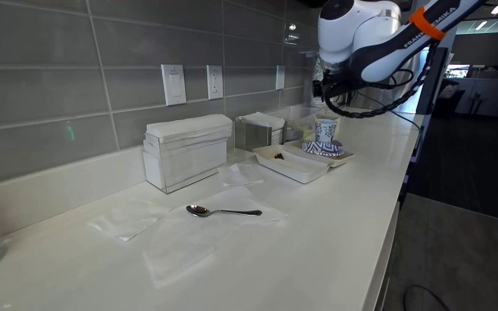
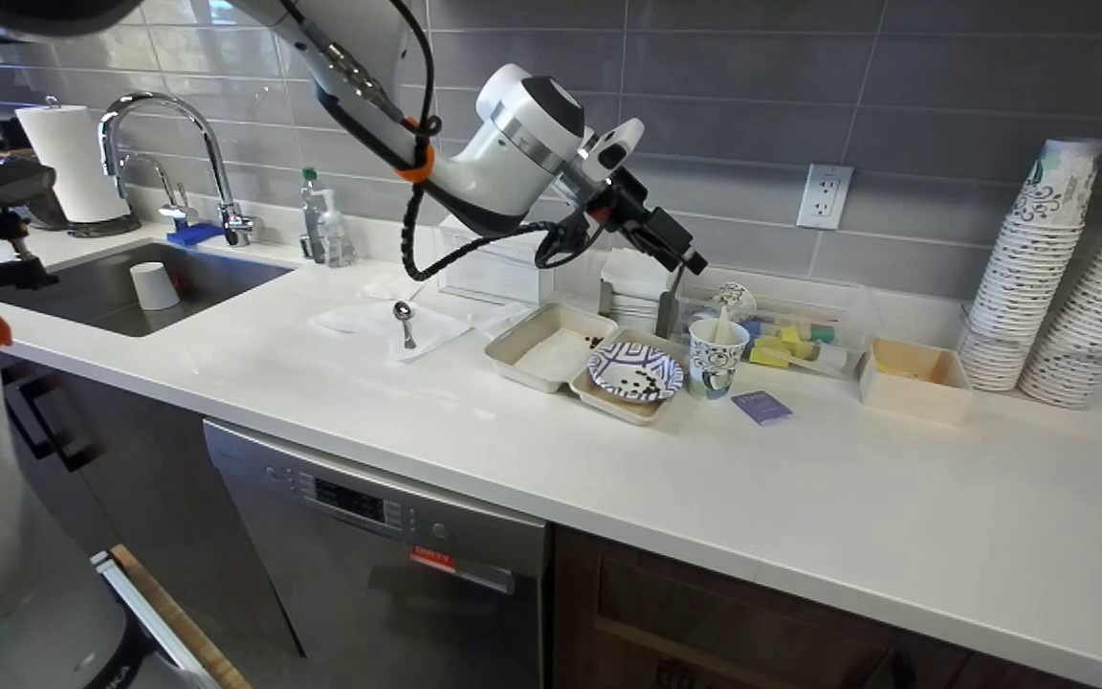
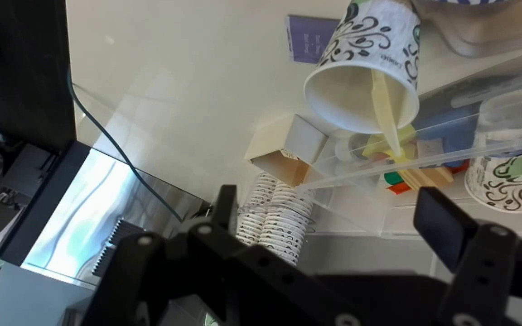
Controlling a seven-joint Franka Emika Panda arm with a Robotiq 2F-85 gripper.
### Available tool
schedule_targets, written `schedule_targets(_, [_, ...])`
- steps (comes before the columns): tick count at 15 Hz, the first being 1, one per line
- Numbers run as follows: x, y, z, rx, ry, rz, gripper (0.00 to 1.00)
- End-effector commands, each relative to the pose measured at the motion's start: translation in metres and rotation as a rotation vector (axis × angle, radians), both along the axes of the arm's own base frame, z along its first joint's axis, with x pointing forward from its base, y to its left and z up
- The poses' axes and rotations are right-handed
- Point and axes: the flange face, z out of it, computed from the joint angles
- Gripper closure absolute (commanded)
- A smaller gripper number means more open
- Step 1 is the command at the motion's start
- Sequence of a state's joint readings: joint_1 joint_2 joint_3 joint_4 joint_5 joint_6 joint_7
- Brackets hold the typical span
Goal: Take the white knife out of the coffee cup and place it next to the silver spoon on the left.
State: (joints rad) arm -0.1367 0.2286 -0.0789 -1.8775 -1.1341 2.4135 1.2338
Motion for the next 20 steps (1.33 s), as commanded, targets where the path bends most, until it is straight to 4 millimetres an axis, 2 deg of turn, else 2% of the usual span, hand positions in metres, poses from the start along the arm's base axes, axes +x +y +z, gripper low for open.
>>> schedule_targets(1, [0.022, -0.005, -0.015, -0.055, -0.025, 0.0, 0.0])
schedule_targets(2, [0.025, -0.007, -0.018, -0.071, 0.002, 0.013, 0.0])
schedule_targets(3, [0.013, -0.004, -0.01, -0.035, 0.0, 0.004, 0.0])
schedule_targets(6, [0.021, -0.007, -0.017, -0.046, 0.006, 0.006, 0.0])
schedule_targets(13, [0.022, -0.007, -0.015, -0.048, 0.003, 0.008, 0.0])
schedule_targets(20, [0.051, -0.018, -0.027, -0.098, -0.021, -0.109, 0.0])
